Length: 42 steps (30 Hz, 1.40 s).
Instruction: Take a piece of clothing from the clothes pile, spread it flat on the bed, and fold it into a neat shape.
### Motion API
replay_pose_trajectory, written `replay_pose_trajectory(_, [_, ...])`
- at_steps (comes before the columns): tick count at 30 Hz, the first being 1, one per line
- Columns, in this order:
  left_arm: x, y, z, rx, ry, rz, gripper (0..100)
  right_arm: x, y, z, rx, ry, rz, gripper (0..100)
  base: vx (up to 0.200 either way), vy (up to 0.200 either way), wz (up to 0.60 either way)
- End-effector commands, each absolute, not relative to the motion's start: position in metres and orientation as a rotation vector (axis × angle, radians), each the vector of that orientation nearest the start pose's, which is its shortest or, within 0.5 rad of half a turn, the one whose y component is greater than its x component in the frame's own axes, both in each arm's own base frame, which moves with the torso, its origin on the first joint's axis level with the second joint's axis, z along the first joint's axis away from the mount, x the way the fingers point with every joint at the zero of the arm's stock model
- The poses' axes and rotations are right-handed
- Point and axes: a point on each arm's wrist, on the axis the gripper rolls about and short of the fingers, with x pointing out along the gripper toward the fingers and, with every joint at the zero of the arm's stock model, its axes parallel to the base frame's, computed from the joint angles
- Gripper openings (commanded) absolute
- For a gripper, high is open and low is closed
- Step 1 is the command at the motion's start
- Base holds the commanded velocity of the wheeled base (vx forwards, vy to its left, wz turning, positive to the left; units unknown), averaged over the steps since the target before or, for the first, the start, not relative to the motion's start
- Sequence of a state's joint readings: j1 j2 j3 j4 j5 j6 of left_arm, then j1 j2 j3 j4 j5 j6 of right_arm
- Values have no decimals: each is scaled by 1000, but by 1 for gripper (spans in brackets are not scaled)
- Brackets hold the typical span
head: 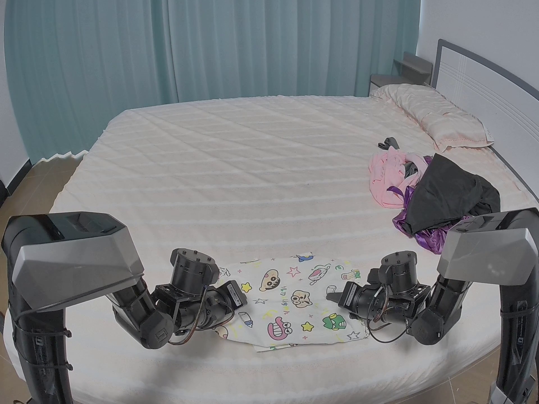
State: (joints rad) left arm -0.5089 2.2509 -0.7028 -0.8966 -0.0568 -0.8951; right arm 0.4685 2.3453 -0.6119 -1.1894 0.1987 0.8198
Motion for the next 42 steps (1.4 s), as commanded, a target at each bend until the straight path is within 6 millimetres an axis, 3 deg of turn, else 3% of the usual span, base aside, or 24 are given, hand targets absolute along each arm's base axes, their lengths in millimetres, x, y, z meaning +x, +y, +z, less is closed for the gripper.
replay_pose_trajectory(1, [300,-169,12,-730,815,-227,0,302,156,-14,726,772,383,0,0,0,0])
replay_pose_trajectory(9, [298,-168,23,-816,816,-218,0,297,148,-8,738,769,364,0,0,0,0])
replay_pose_trajectory(42, [282,-172,29,-825,840,-234,0,278,137,11,740,755,358,0,0,-200,0])
